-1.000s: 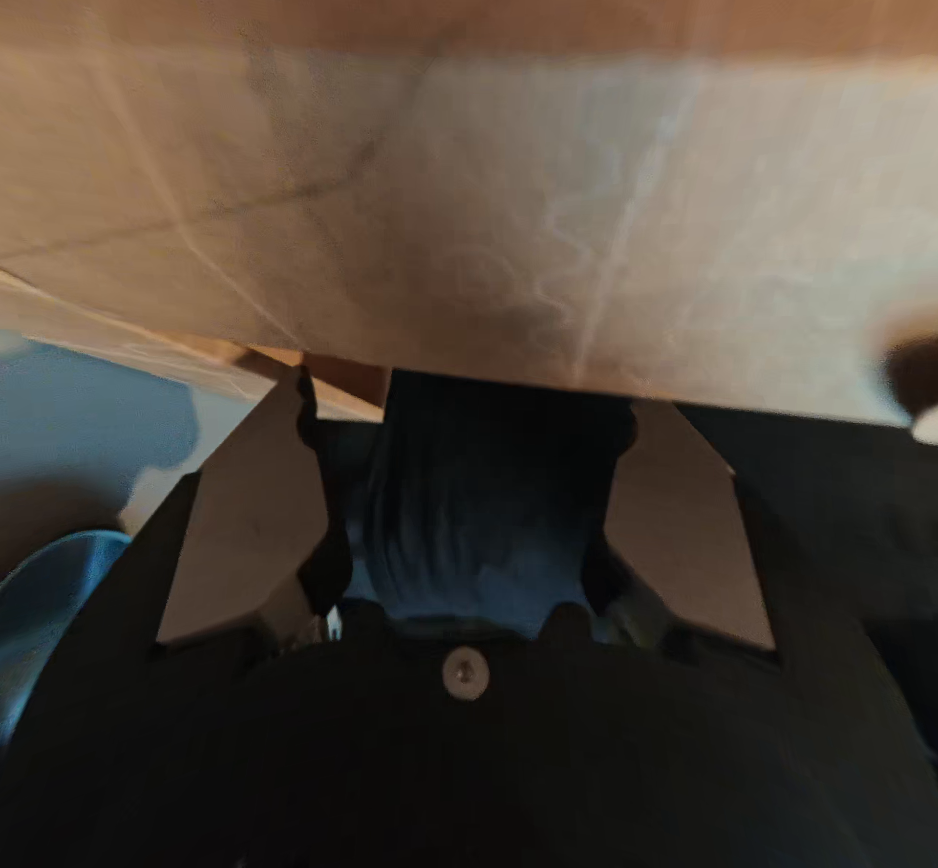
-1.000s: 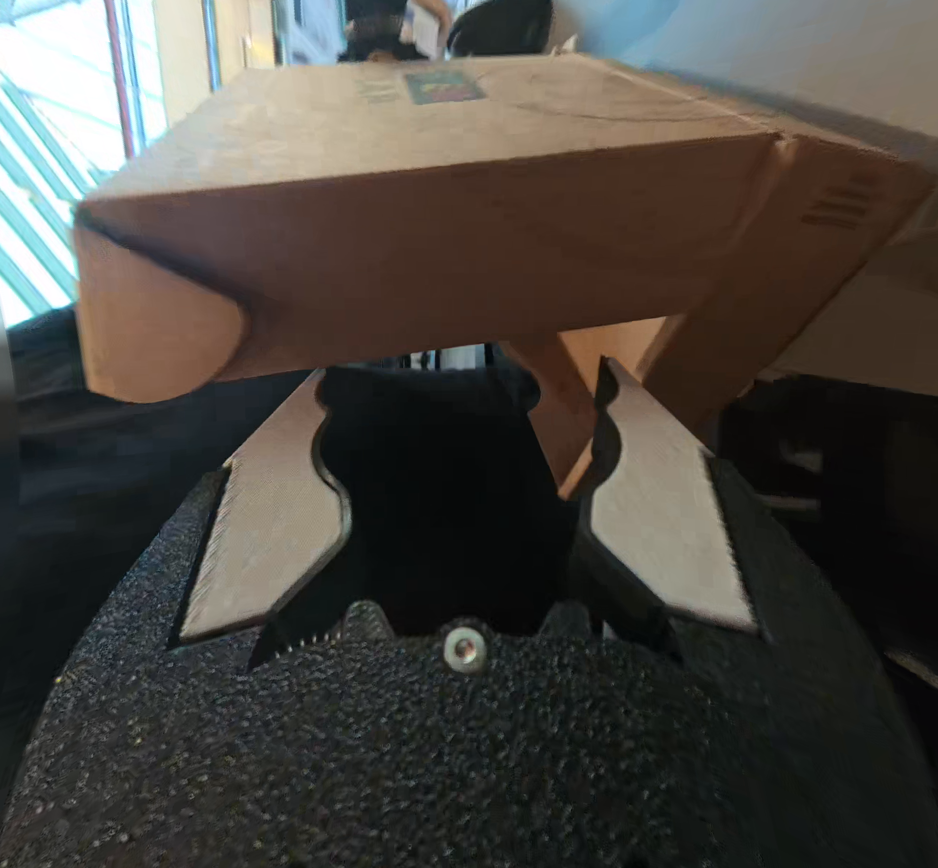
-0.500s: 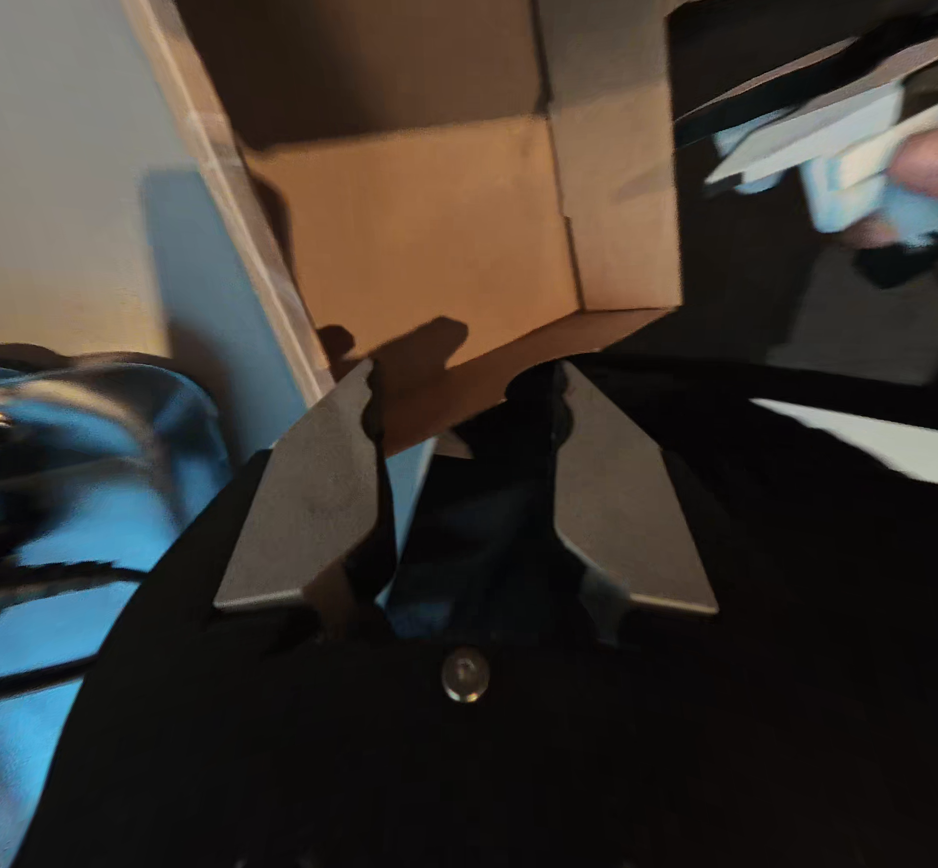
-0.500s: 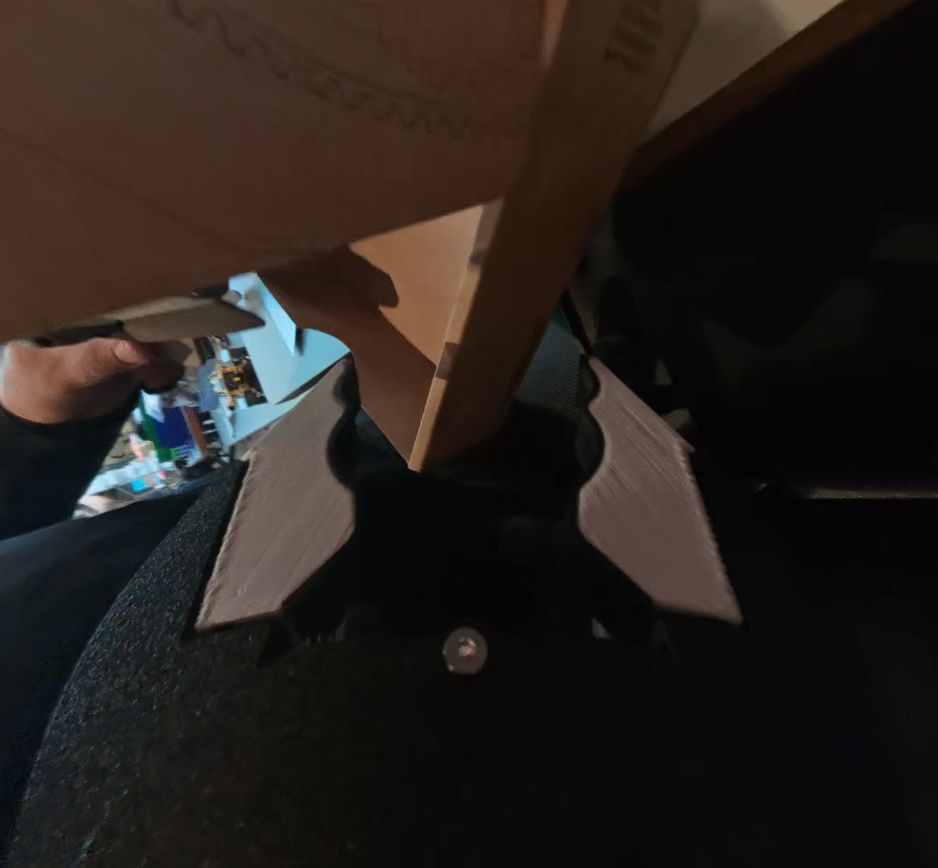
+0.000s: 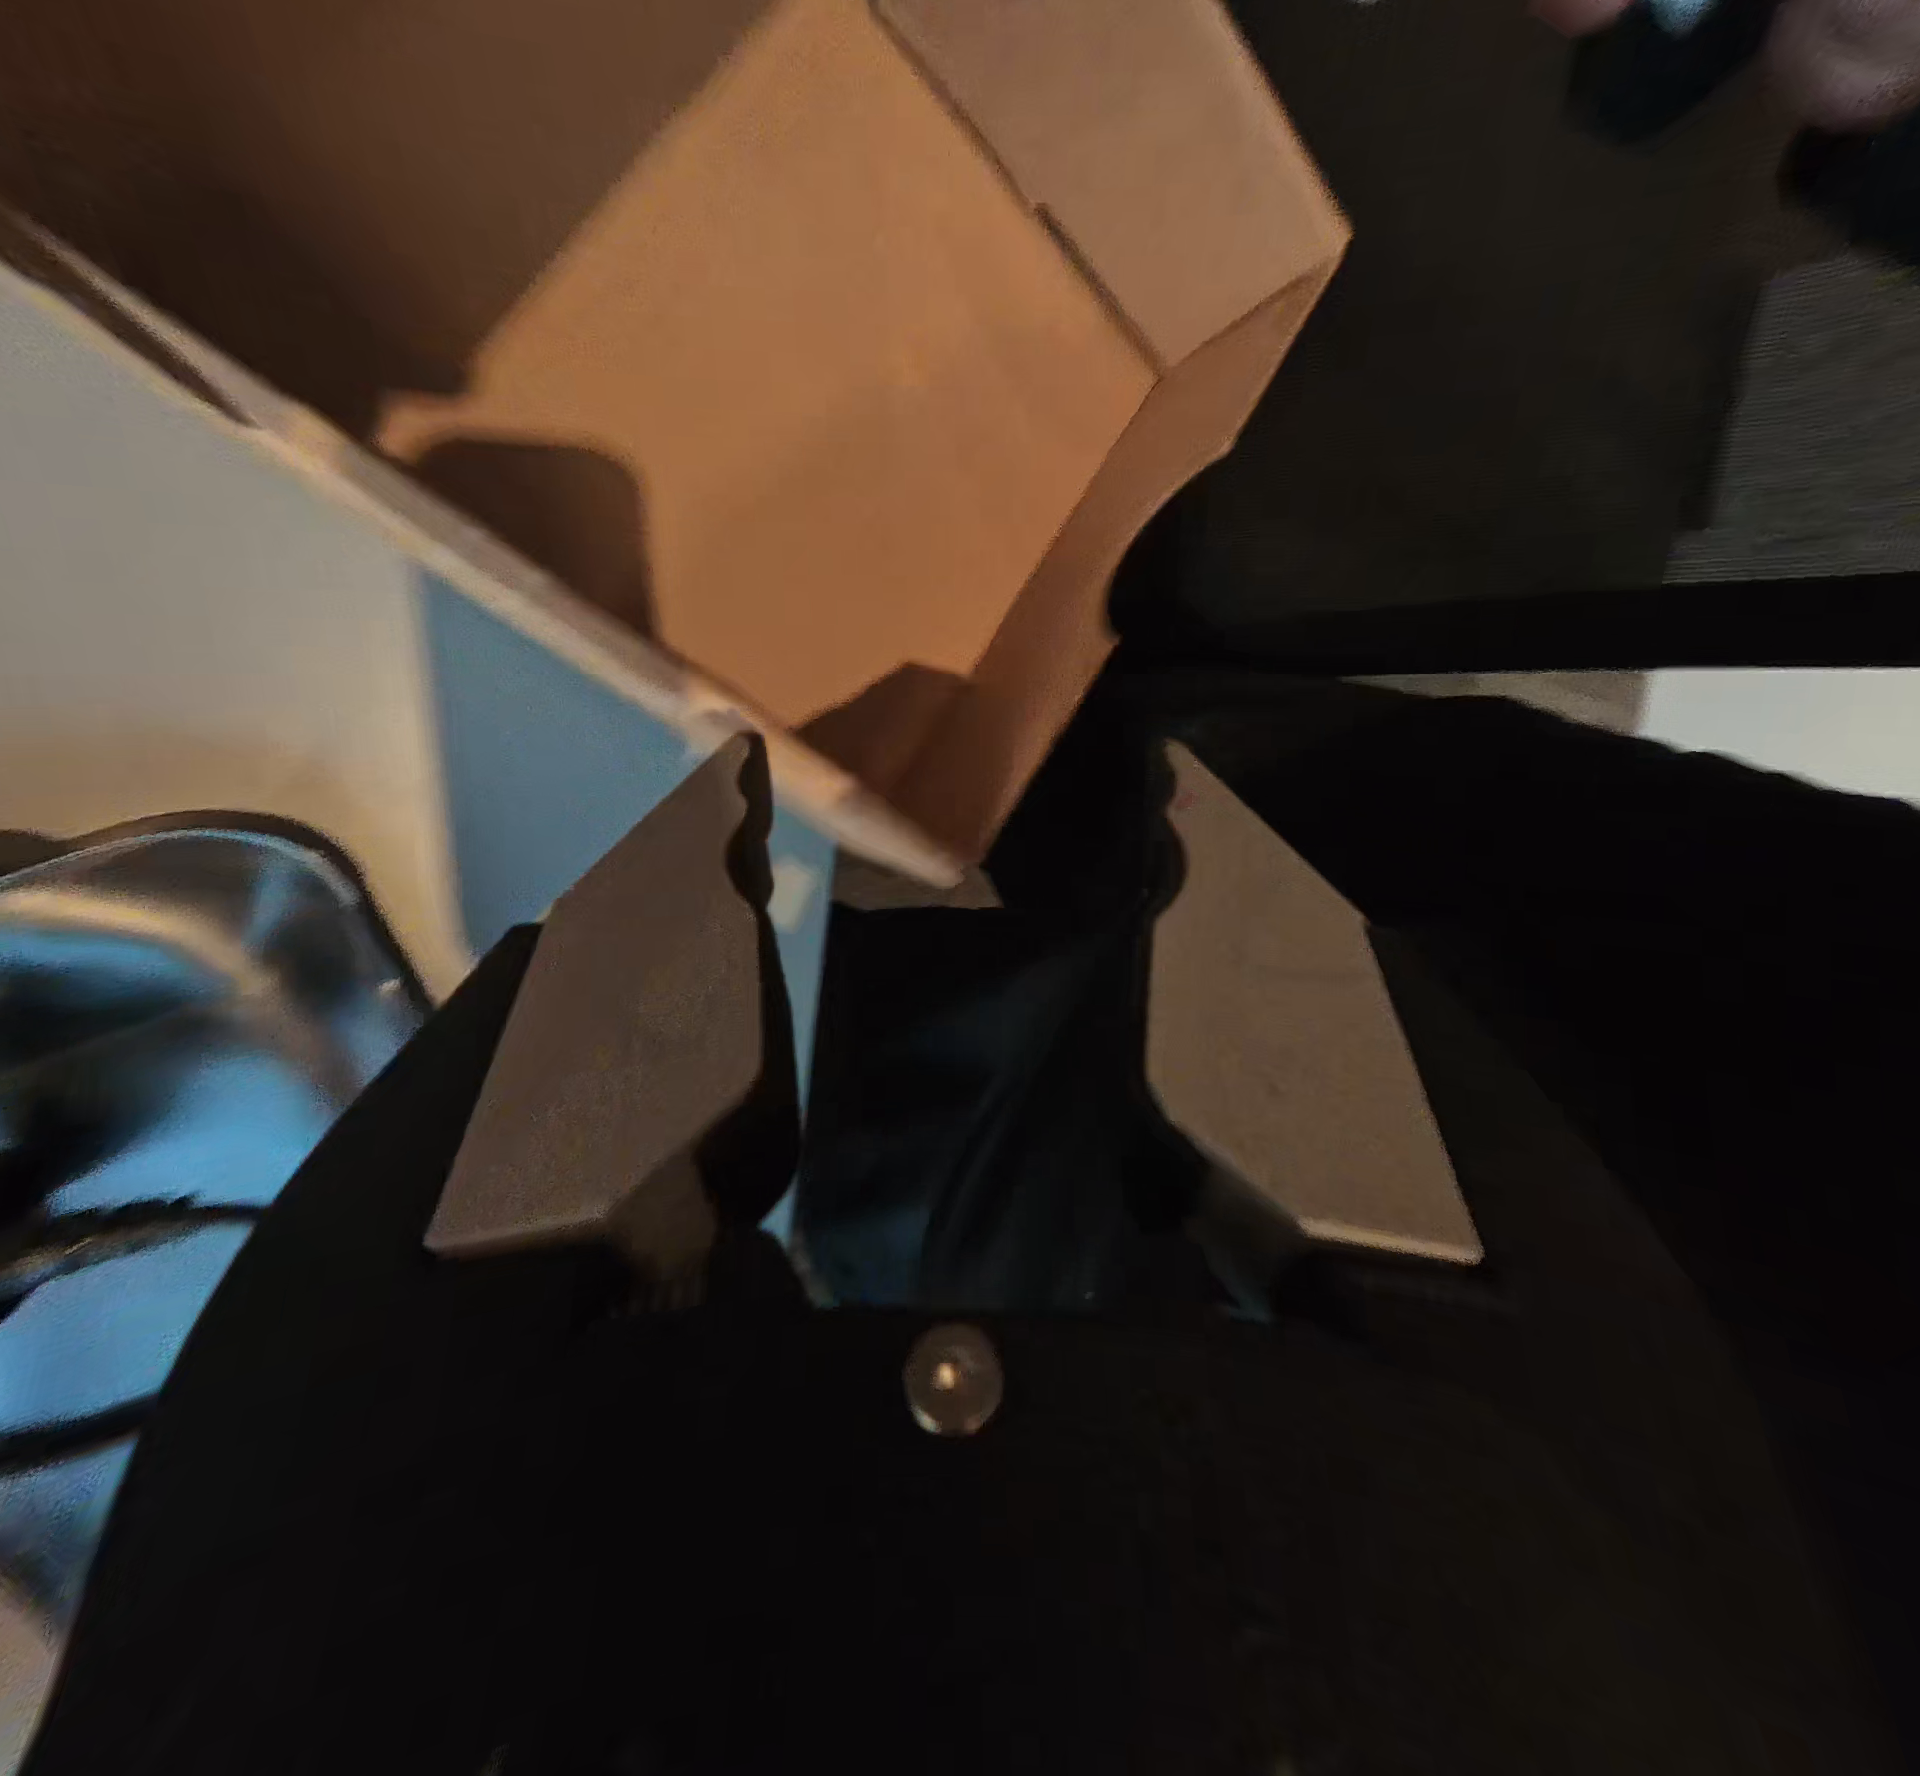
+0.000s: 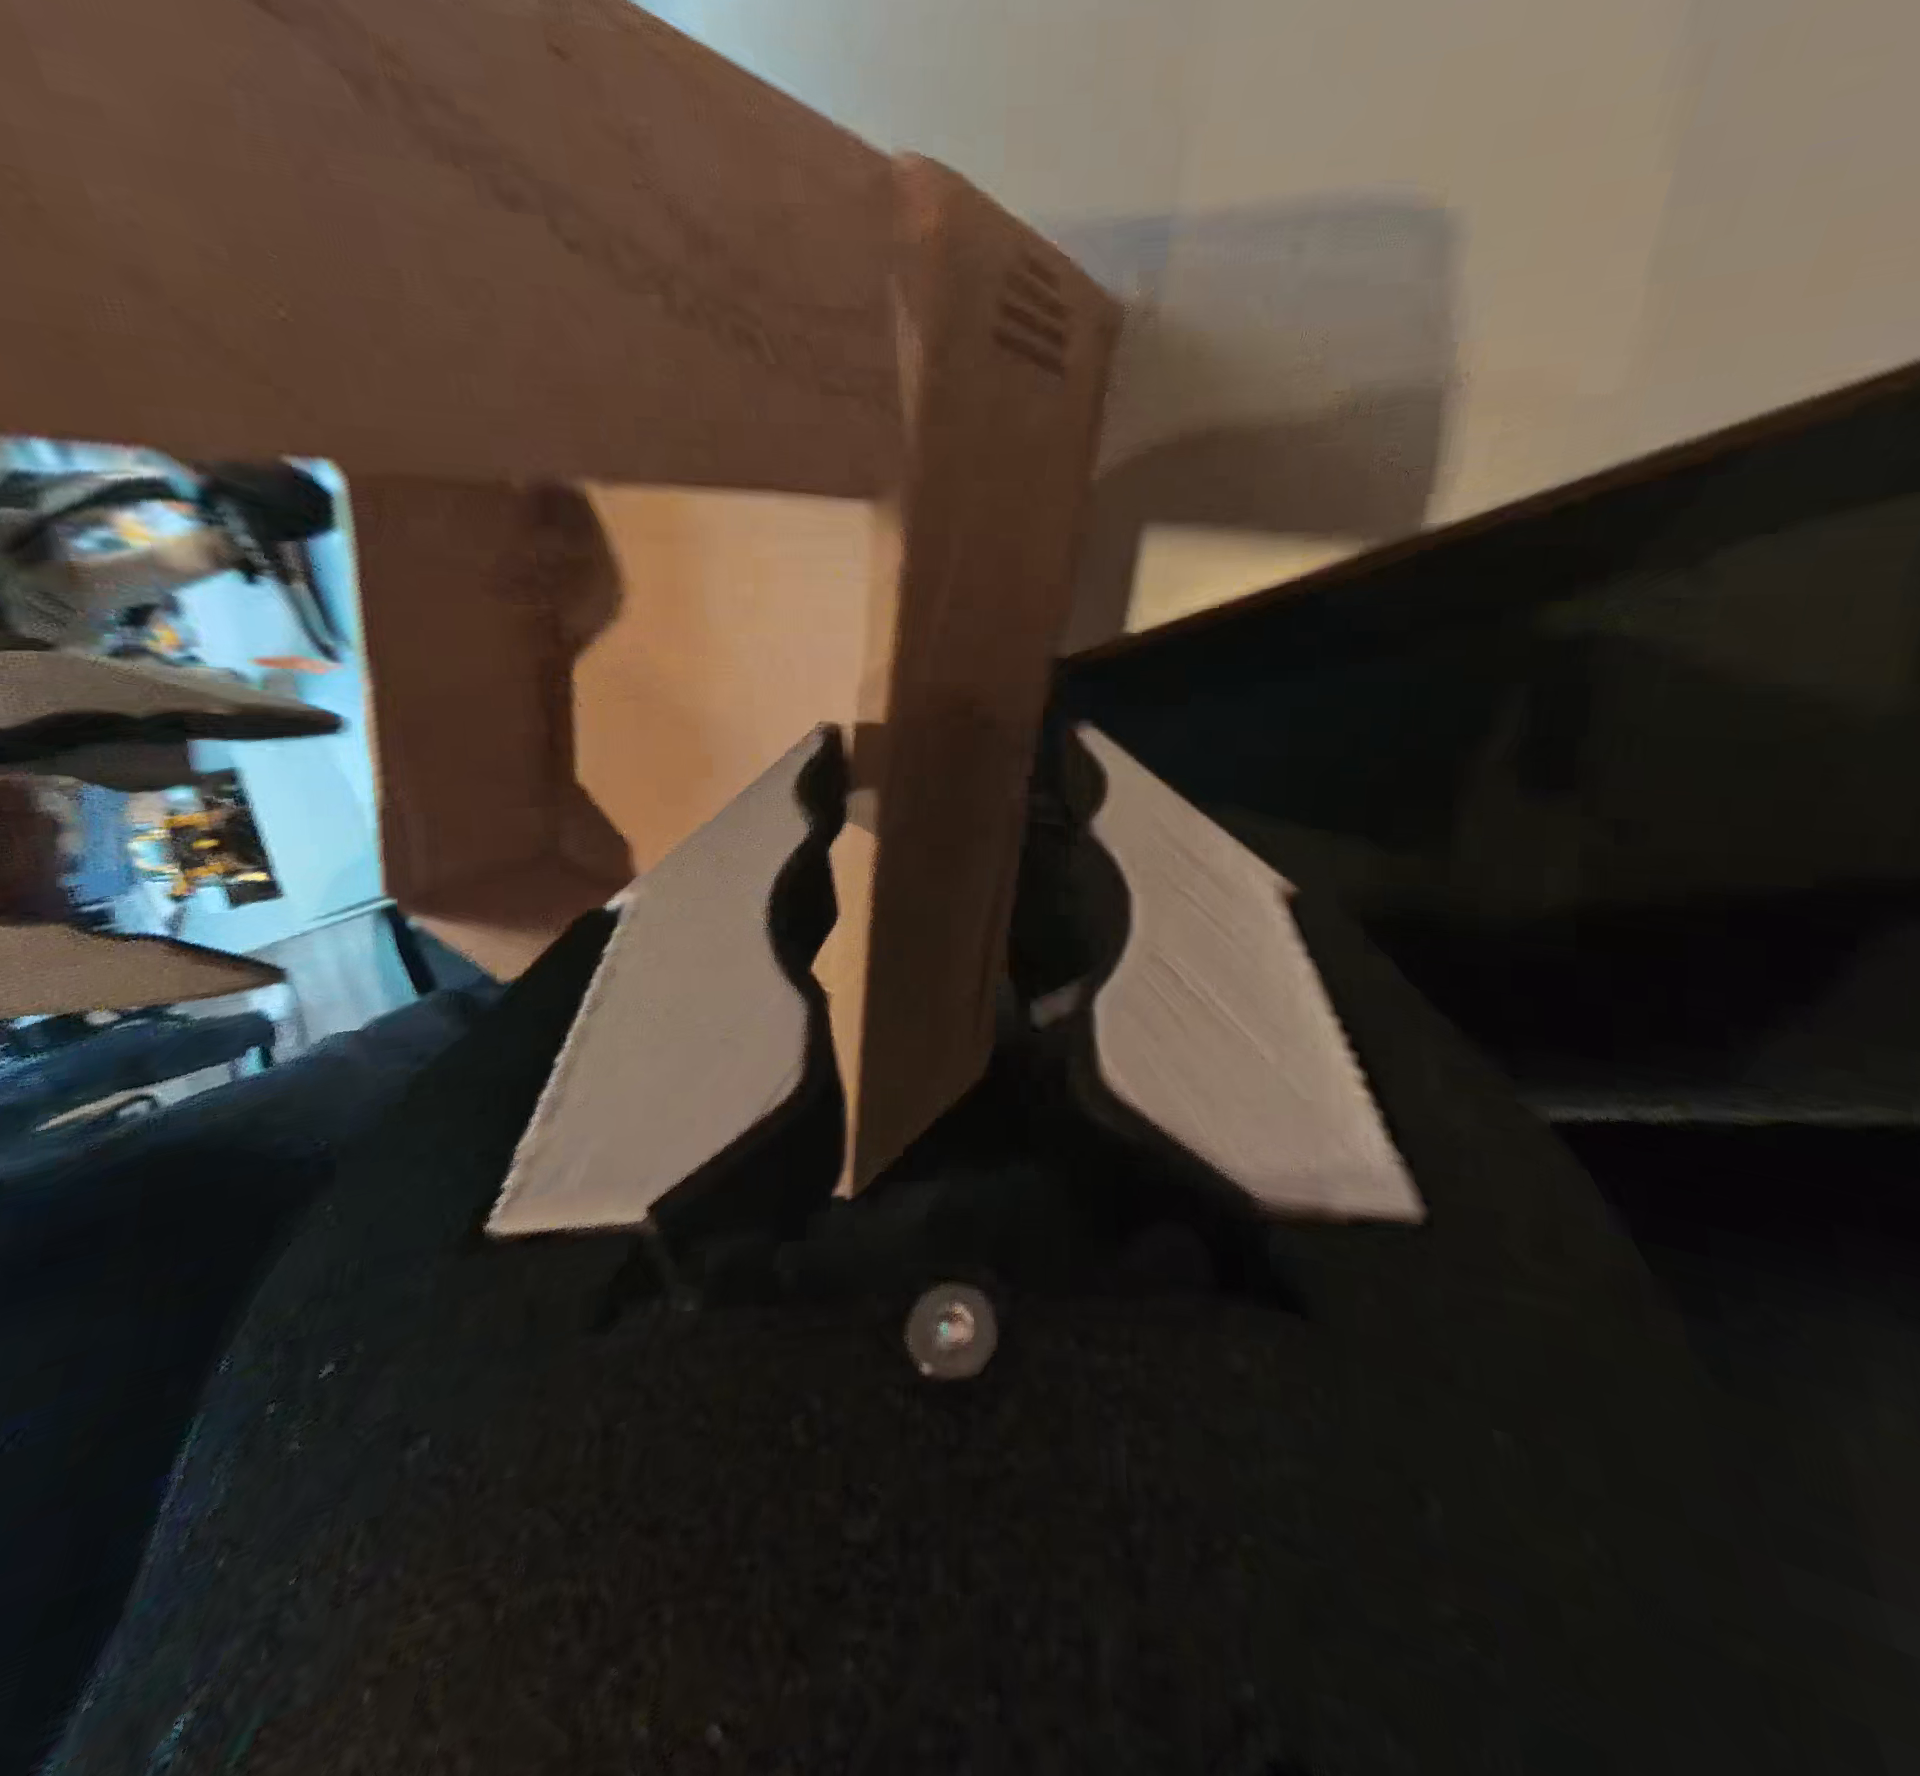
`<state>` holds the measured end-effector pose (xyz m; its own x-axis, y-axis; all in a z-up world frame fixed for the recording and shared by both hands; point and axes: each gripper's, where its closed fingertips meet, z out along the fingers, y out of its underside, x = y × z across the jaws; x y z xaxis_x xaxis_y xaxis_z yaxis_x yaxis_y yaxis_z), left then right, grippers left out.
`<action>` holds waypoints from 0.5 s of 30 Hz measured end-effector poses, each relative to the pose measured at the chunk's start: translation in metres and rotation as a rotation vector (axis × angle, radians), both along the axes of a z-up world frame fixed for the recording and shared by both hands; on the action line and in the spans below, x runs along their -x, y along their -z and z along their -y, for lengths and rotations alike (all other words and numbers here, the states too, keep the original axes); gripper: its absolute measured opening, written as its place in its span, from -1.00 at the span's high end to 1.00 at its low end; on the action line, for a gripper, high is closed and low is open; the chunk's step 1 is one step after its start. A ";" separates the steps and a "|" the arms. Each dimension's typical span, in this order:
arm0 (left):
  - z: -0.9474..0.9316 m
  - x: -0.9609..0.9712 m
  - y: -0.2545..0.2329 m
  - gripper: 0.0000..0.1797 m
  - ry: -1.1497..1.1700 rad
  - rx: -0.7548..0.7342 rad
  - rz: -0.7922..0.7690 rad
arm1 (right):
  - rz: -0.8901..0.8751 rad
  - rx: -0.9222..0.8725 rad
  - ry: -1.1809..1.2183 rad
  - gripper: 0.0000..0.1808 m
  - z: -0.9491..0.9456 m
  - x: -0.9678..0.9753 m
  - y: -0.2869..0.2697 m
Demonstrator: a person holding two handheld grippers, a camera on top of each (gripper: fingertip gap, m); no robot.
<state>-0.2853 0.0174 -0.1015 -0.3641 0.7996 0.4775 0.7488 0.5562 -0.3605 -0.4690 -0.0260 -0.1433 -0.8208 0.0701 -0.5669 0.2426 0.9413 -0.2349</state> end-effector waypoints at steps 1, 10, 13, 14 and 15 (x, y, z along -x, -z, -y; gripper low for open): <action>0.004 -0.006 0.001 0.17 0.009 0.032 0.025 | -0.036 -0.031 0.014 0.43 -0.002 0.012 0.000; 0.017 0.005 0.018 -0.10 -0.126 0.053 -0.005 | -0.812 0.030 -0.169 0.19 -0.062 0.060 -0.022; 0.024 0.012 0.027 -0.13 -0.146 0.025 0.019 | -0.939 -0.018 -0.393 0.13 -0.063 0.061 -0.011; 0.025 0.012 0.026 -0.13 -0.155 0.004 0.016 | -1.017 -0.035 -0.468 0.03 -0.056 0.067 -0.013; 0.027 0.010 0.024 -0.12 -0.166 0.003 0.009 | -1.100 -0.032 -0.547 0.01 -0.046 0.071 -0.018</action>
